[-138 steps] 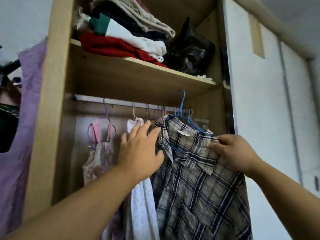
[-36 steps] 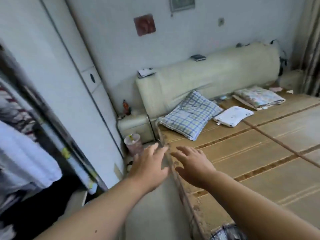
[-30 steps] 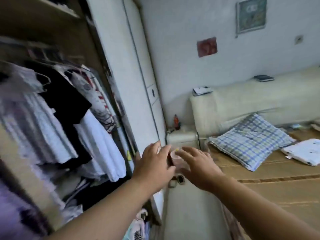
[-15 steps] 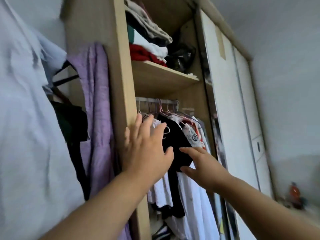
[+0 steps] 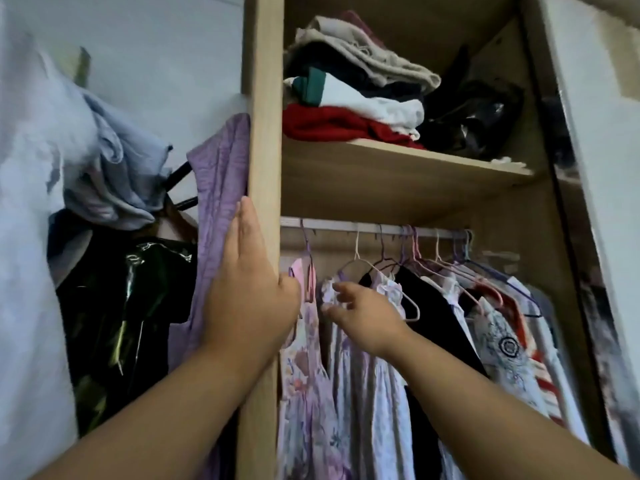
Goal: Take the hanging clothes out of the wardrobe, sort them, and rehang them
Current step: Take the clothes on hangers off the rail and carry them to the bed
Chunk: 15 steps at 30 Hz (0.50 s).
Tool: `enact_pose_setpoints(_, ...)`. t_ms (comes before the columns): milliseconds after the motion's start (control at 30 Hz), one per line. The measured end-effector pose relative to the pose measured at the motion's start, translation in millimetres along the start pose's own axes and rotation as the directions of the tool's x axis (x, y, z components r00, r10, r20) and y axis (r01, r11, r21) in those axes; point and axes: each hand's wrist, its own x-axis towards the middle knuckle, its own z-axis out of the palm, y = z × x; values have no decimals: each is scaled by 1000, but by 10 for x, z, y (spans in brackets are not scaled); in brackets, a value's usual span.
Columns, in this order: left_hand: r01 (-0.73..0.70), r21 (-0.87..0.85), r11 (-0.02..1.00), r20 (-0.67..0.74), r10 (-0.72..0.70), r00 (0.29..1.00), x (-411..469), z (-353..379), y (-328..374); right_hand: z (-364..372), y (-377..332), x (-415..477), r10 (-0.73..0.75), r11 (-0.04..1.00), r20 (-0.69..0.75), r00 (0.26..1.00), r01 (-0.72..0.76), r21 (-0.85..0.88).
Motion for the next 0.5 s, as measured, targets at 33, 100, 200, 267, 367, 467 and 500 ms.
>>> enact_pose_setpoints(33,-7,21,1000,-10,7,1000,0,10,-14,73,-54,127,-4,999,5,1000,3,43)
enact_pose_setpoints(100,-19,54,998,-25,20,999,-6,27,-14,202,-144,386,-5,994,11,1000,4,107)
enact_pose_setpoints(200,-29,88,996,-54,34,998,-27,39,-16,311,-266,771,34,988,-5,999,-32,151)
enact_pose_setpoints(267,-42,99,994,-65,48,997,-32,51,-32,379,-301,975,63,980,4,998,-63,188)
enact_pose_setpoints(367,-49,113,992,-67,57,996,-31,59,-64,488,-286,1210,96,979,37,995,-101,178)
enact_pose_setpoints(467,-55,109,993,-61,62,996,-24,60,-87,552,-215,1374,132,969,102,986,-150,195)
enact_pose_setpoints(500,-54,104,993,-57,60,997,-18,59,-90,550,-203,1411,145,962,117,982,-168,217)
